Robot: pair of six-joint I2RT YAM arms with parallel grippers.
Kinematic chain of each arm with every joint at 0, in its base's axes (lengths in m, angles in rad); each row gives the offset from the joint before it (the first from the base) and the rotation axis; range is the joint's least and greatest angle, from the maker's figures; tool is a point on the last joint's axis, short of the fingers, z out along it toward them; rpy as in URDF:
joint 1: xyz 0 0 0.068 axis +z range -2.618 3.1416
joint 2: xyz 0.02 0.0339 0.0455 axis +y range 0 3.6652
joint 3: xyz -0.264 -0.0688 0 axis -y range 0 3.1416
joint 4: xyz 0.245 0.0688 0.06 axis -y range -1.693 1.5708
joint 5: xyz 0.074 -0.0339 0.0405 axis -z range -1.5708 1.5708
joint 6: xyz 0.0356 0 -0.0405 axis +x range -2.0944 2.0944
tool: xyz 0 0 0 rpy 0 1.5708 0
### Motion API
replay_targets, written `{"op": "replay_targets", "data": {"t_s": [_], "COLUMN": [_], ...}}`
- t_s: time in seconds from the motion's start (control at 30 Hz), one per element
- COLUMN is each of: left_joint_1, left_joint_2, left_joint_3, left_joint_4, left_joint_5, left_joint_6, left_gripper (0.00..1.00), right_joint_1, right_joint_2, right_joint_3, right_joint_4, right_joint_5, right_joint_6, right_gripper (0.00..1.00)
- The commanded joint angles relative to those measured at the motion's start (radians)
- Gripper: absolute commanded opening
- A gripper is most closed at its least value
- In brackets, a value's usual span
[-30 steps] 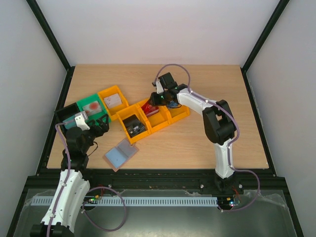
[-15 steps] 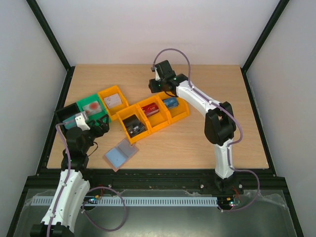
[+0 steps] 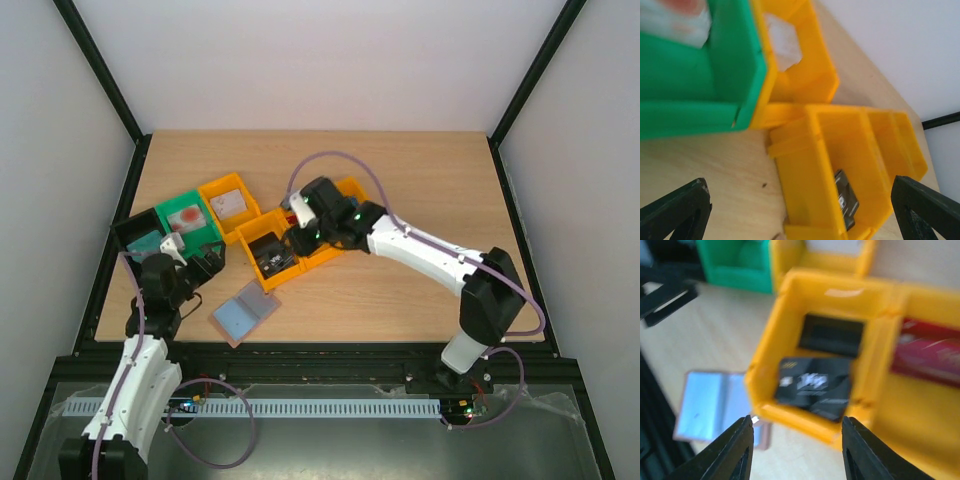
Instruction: Take the credit cards out of the card holder
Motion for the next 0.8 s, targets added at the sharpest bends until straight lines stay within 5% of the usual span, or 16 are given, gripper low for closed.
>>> {"op": "replay_targets", "data": {"t_s": [0.0, 0.3, 0.77], "left_joint_1": [0.008, 0.005, -0.037], "left_joint_2": [0.048, 0.056, 0.027], "left_joint_3": [0.025, -0.017, -0.081], "left_joint_4": [-0.164, -0.284, -0.309], "left_joint_5": [0.027, 0.005, -0.042], "left_joint_6": [-0.159, -0.222, -0.269], "left_gripper": [0.99, 0.99, 0.99], "right_joint_1": [0.096, 0.285, 0.303], "right_joint_2": [0.003, 0.077, 0.210], "right_joint_3": [-0.158, -0.365, -0.330], "right_joint_4": [0.127, 0.375, 0.515], "right_joint_5": [-0.115, 0.067, 0.157], "right_joint_6": [0.112, 0.381, 0.387], "right_gripper": [0.46, 0.51, 0.53]}}
